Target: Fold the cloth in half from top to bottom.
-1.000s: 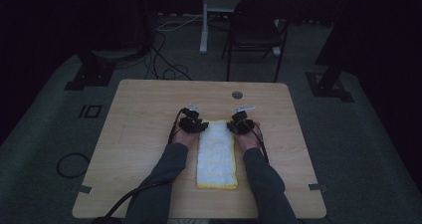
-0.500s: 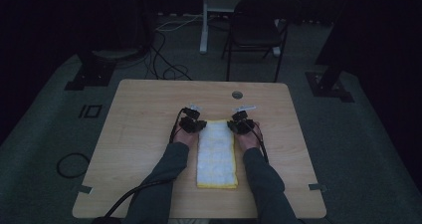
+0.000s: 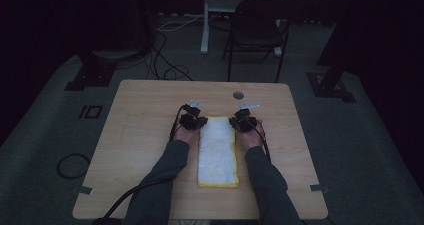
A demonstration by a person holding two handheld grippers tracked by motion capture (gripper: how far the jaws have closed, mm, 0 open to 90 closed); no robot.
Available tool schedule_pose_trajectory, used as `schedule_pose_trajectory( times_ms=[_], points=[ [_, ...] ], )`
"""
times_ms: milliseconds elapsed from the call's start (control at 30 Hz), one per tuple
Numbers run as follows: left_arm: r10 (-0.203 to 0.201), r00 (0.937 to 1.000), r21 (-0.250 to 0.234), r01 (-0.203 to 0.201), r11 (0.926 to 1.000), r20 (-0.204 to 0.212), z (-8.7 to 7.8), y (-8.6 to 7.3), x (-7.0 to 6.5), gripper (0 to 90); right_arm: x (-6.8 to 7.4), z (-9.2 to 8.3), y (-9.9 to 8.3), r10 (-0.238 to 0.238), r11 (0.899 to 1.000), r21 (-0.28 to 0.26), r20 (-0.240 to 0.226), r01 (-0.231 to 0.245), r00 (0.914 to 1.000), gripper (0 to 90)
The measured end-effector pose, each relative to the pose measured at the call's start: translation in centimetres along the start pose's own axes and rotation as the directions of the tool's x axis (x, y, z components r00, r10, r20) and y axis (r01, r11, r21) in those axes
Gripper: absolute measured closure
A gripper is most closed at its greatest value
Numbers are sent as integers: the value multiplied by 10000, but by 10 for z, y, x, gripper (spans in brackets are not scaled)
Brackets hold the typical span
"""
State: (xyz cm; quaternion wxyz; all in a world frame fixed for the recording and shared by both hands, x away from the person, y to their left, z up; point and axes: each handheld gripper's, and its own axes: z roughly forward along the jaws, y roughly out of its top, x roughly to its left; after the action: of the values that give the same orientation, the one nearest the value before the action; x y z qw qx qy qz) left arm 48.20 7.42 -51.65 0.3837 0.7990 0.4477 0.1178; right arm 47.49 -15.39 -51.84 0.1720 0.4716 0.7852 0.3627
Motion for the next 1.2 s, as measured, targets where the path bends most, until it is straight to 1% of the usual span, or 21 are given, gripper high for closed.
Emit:
schedule_pose_trajectory(
  times_ms=[233, 333, 367, 433, 500, 600, 767, 900, 933, 1000, 1067, 1133, 1200],
  points=[
    [91, 10000, -247, -91, 9997, 22, -7, 6, -1, 862, 0, -8, 6, -67, 9996, -278, -18, 66, 10000, 844],
    [216, 9997, -389, -213, 9990, 64, -12, 10, -4, 862, -1, -12, 7, 8, 9991, -422, -56, -10, 10000, 844],
    [216, 9997, -389, -213, 9990, 64, -12, 10, -4, 862, -1, -13, 7, -20, 9991, -415, -64, 17, 10000, 844],
    [345, 9994, -467, -340, 9983, 92, -16, 12, -6, 861, -1, -15, 8, -86, 9991, -422, -61, 84, 9999, 843],
    [361, 9993, -525, -356, 9980, 98, -17, 12, -7, 861, -1, -16, 7, -129, 9989, -450, -70, 126, 9999, 843],
    [495, 9987, -633, -485, 9968, 145, -23, 13, -9, 861, -1, -21, 7, -177, 9982, -579, -134, 169, 9998, 843],
    [543, 9983, -782, -524, 9956, 227, -29, 12, -11, 860, 0, -28, 6, -166, 9970, -765, -261, 146, 9995, 842],
    [682, 9973, -924, -652, 9936, 289, -35, 11, -14, 859, 2, -33, 5, -187, 9960, -885, -334, 157, 9993, 843],
    [685, 9971, -995, -649, 9929, 335, -39, 10, -15, 858, 3, -37, 5, -258, 9955, -917, -359, 225, 9990, 842],
    [686, 9970, -1036, -646, 9925, 359, -41, 10, -16, 858, 4, -38, 5, -302, 9952, -942, -359, 267, 9989, 843],
    [770, 9963, -1128, -722, 9910, 386, -46, 9, -18, 858, 7, -45, 5, -458, 9937, -1041, -375, 417, 9982, 842],
    [748, 9963, -1249, -690, 9898, 424, -51, 8, -20, 858, 8, -47, 5, -477, 9933, -1067, -383, 434, 9981, 843],
    [824, 9955, -1402, -752, 9873, 464, -58, 4, -25, 858, 10, -51, 4, -515, 9927, -1109, -402, 468, 9979, 843]
  ],
)
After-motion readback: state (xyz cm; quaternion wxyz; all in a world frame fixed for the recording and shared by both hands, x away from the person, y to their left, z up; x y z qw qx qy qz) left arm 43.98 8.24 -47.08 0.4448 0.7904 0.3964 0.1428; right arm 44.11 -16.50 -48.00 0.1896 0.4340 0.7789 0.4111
